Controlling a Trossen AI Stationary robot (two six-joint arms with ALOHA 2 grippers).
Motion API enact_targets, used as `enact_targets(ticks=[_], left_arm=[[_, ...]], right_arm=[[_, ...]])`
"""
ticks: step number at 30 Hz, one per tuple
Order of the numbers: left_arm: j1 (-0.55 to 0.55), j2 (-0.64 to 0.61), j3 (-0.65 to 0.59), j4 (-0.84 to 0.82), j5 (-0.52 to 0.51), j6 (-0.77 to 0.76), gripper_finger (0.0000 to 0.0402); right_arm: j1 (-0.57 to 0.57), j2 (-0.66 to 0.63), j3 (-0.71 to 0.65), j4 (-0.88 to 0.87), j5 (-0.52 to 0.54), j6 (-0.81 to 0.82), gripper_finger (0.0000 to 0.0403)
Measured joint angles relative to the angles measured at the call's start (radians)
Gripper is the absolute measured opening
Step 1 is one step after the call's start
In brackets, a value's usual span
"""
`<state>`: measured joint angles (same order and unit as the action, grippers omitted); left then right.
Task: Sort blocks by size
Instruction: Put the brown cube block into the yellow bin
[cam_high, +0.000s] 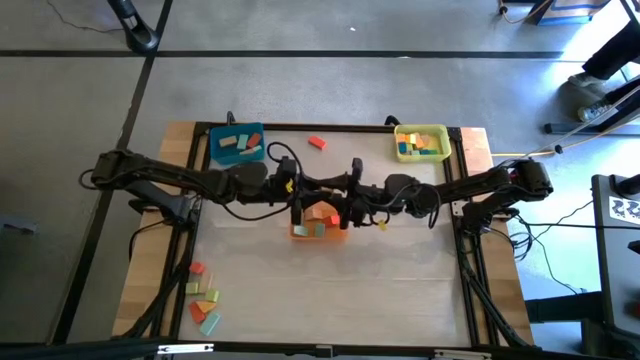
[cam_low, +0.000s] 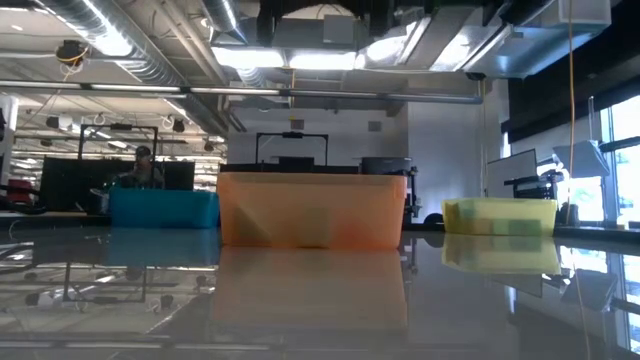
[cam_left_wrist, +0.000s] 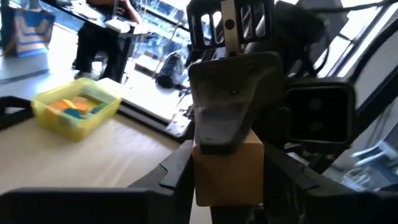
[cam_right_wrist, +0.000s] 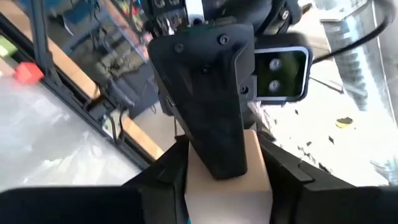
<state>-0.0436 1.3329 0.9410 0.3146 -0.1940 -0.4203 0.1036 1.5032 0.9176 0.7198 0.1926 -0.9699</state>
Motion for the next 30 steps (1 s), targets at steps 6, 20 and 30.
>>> enact_targets(ticks=[6,20,30], left_arm=[[0.045,-0.018,0.001,-0.036,0.089,0.026,0.0142],[0.082,-0.231,-0.002,-0.381,0.058,0.131,0.0246],[0.082,-0.348,-0.002,-0.904,-0.338,0.08,0.0246]], right_arm=[[0.0,0.004,0.001,0.004,0.028,0.034,0.0134],[0.002,-0.04,0.0,-0.066,0.255,0.024,0.0134],[-0.185,-0.193,0.0,-0.57,0.384,0.287,0.0135]])
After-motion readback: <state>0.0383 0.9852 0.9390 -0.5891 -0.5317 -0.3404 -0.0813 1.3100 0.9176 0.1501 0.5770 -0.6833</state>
